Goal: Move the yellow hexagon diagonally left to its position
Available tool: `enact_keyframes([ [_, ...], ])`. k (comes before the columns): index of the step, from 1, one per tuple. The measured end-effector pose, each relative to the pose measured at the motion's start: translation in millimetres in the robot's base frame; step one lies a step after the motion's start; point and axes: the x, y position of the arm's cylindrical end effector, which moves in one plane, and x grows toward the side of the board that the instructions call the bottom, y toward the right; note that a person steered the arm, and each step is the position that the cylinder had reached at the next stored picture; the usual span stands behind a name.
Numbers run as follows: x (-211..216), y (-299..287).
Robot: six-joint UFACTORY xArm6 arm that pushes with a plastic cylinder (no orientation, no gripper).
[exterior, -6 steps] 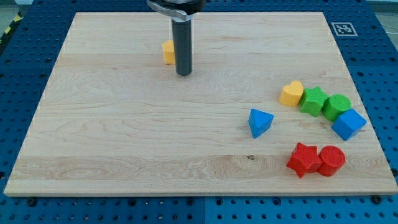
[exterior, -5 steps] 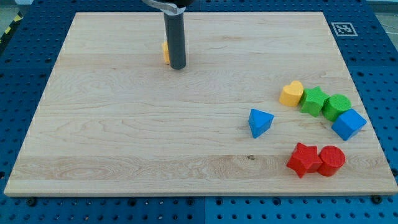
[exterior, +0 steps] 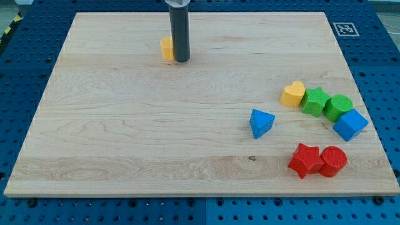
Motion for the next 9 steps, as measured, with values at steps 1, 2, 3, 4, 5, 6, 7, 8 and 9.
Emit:
enact_keyframes([
  [1,-0.4,0.0],
  [2,-9.6,-9.2],
  [3,-16.5,-24.0],
  [4,-30.5,-30.4],
  [5,-33.4,-30.4],
  [6,-37.5,-36.7],
  [7,-38.0,-71.3],
  [8,-47.0,-84.2],
  [9,-46.7,-47.7],
])
